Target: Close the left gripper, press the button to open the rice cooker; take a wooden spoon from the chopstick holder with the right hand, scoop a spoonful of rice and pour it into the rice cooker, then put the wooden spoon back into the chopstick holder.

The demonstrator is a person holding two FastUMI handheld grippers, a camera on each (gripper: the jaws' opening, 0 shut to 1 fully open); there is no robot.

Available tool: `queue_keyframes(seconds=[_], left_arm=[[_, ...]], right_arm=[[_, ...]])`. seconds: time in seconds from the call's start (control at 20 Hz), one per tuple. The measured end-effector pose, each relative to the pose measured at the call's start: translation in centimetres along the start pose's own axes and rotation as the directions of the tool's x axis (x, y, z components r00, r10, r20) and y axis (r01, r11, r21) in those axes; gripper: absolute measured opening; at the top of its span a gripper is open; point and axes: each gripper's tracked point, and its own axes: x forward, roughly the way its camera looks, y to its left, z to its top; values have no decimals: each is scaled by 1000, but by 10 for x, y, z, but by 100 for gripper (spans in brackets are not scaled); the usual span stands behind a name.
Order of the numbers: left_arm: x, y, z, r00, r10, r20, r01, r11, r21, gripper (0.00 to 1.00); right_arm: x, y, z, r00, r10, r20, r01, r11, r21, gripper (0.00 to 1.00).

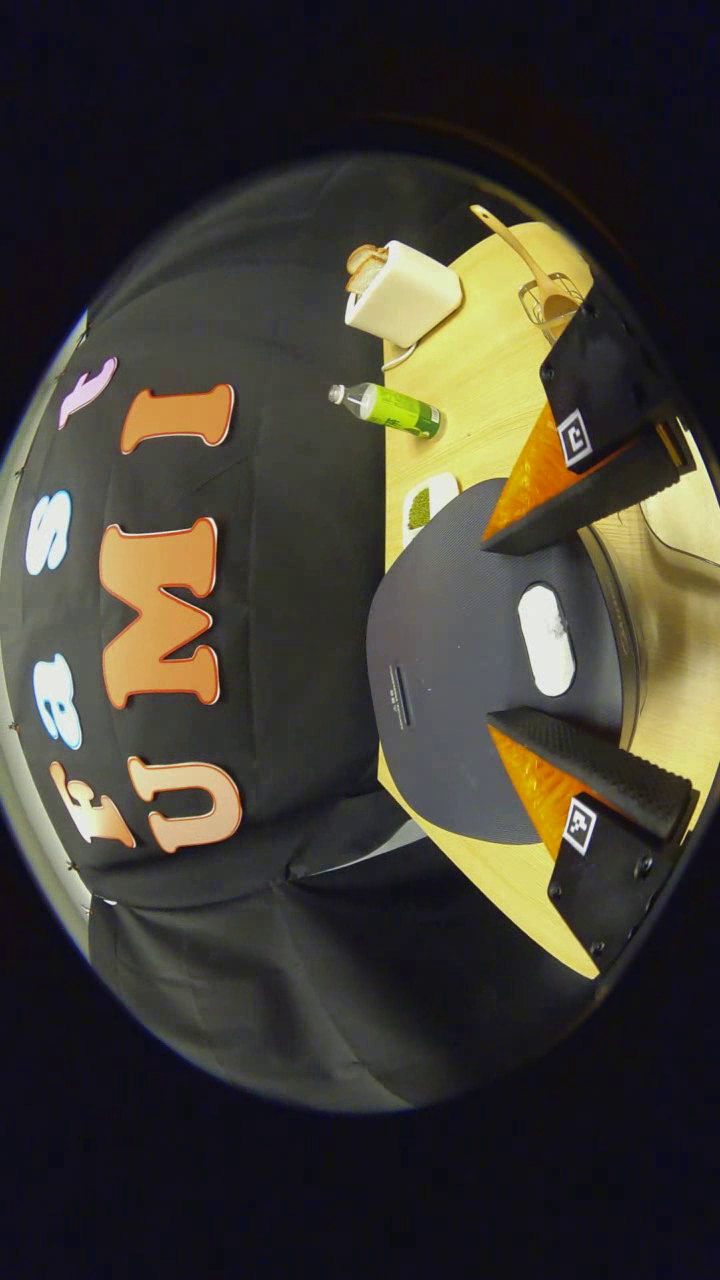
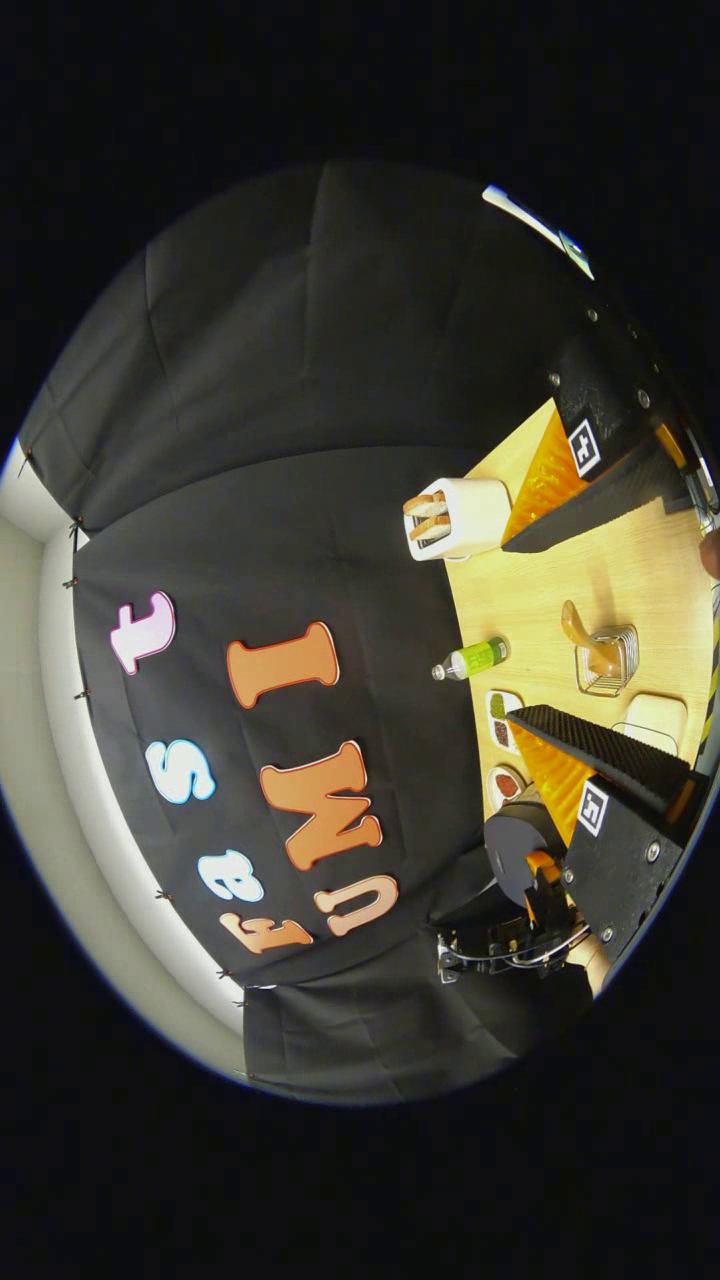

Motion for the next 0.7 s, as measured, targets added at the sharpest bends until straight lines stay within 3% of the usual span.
queue_keyframes(seconds=[0.1,0.3,0.35,0.4,0.45,0.7], left_arm=[[-3,0,1,1000,-9,-11,9,1000,16,98],[-27,6,26,999,-43,23,45,993,-105,96],[-37,11,36,998,-42,43,47,992,-118,100],[-47,17,50,997,-38,62,45,992,-116,96],[-56,24,64,996,-34,85,43,993,-110,100],[-129,55,143,978,-13,209,28,997,-67,96]], right_arm=[[-3,-3,5,1000,-8,6,8,1000,-7,94],[-2,-7,11,999,-25,22,25,999,-32,94],[-1,-7,13,999,-22,23,23,999,-34,94],[-1,-5,15,1000,-18,26,19,999,-36,94],[1,-4,16,999,-16,28,17,999,-39,94],[10,5,30,999,0,47,3,998,-58,94]])
